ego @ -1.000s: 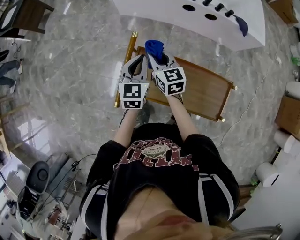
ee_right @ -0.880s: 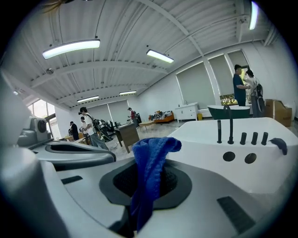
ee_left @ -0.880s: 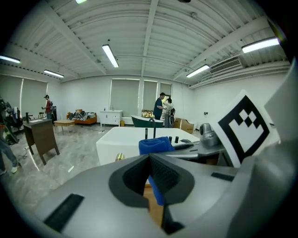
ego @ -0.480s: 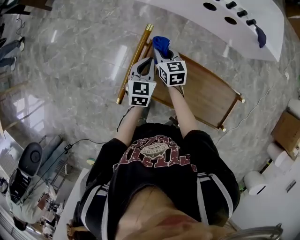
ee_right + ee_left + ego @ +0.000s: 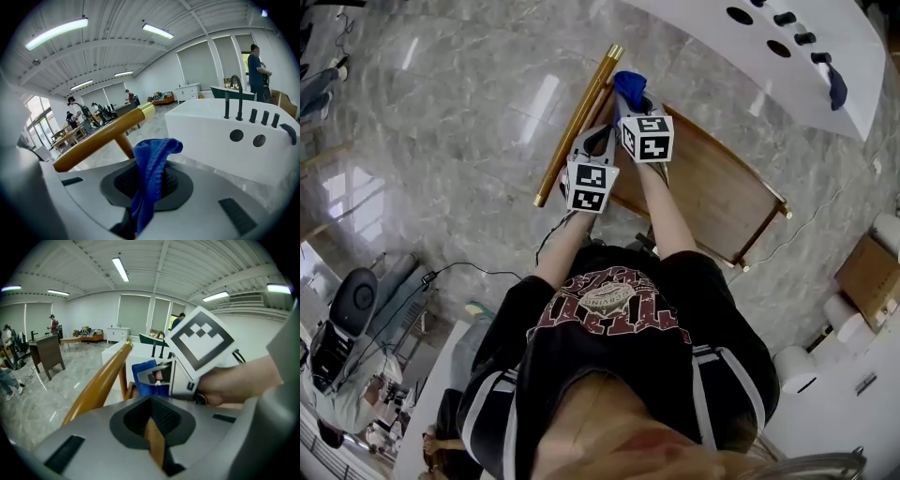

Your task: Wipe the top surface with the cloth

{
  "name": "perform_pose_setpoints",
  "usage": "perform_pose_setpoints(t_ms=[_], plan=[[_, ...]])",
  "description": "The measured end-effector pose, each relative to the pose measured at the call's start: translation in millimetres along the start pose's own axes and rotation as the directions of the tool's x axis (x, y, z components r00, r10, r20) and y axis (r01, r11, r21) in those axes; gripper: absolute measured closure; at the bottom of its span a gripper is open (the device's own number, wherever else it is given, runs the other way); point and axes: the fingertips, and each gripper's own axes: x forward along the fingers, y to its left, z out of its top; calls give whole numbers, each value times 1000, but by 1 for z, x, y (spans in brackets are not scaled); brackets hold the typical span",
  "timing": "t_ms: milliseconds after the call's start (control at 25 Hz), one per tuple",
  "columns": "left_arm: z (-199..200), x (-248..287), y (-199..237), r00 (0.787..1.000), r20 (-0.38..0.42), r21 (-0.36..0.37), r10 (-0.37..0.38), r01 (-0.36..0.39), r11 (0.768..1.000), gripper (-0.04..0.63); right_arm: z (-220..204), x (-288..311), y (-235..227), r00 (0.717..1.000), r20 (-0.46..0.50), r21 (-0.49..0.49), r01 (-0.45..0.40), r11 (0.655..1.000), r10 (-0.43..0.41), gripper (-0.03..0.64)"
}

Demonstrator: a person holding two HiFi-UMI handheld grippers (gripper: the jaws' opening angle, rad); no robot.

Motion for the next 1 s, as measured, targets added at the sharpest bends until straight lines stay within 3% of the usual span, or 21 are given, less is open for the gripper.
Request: perform_pose_setpoints(t_ms=[240,360,480,720,1000], plan=[[-58,13,-10,990,-139,29,-19,24,999,549,-20,28,4,995,-96,-63,-2,998,-4,558],[-93,15,-25,971,-232,61,-50,65,996,549,-33,33,4,991,-128,-77,16,997,-25,558],[-123,14,-32,950,-305,80,-69,98,992,549,-36,37,4,990,-129,-152,43,987,-63,558],[-135,12,-35,953,-299,189,-50,111,976,549,-37,36,5,988,-149,-147,16,989,-38,558],[-135,15,-37,942,-333,115,-49,92,989,549,-44,28,-3,984,-160,-176,47,983,-75,558]])
